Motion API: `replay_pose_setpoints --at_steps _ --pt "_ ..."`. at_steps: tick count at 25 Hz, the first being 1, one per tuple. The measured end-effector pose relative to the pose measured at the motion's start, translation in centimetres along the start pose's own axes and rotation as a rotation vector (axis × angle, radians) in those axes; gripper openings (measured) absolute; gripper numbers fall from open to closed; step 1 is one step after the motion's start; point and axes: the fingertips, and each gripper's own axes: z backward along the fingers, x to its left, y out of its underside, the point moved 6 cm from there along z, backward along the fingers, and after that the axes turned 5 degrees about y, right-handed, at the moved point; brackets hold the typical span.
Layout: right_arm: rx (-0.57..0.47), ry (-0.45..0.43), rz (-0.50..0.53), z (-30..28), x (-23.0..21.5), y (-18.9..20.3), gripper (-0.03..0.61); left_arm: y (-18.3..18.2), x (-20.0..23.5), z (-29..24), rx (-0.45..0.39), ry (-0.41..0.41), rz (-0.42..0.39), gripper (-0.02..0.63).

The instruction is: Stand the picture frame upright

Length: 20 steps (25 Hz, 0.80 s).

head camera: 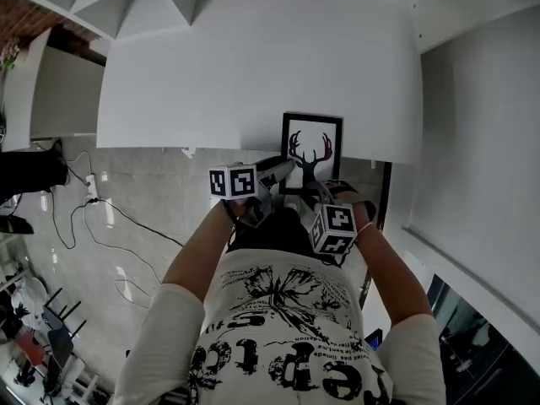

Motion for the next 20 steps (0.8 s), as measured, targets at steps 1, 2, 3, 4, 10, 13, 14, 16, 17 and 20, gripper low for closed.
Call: replay_pose_setpoints --at_steps 1,2,3,4,10,13,14,16,17,20 --pt "-0.002 -0.002 0.006 0.1 0.1 0.0 0.072 0.1 0.1 -0.2 0.005 0.013 0.02 0.206" --pt "-0.004 -0.005 0.011 0.2 0.2 0.1 0.072 0.1 0.1 -0.5 0.005 0.024 0.04 0.203" --pt "-0.006 -0.007 0.016 0.2 0.3 0.1 0.072 0.2 0.2 -0.7 0.002 0.033 0.061 0.201" --pt "-0.008 -0.008 0.022 0.3 0.4 0.2 0.072 0.2 0.3 -0.9 0.0 0.037 0.08 0.192" --pt "-0.016 -0.004 0.034 0.2 0.6 0.7 0.072 0.3 0.3 -1.3 0.021 0.026 0.11 0.115" --pt "-0.035 0.005 0.028 0.1 0.6 0.9 0.072 0.2 0.2 -1.5 0.048 0.024 0.121 0.094" --pt "-0.047 0.008 0.017 0.0 0.6 0.9 0.072 0.2 0.3 -1.5 0.06 0.027 0.124 0.091" --pt "-0.073 0.016 -0.014 -0.1 0.7 0.9 0.072 0.0 0.4 -1.5 0.079 0.034 0.122 0.087" --pt "-0.084 0.022 -0.031 -0.1 0.7 1.0 0.072 -0.1 0.4 -1.5 0.083 0.033 0.121 0.087" --pt "-0.149 0.037 -0.124 0.0 0.2 1.1 0.091 -0.3 0.5 -1.7 0.098 0.03 0.122 0.087"
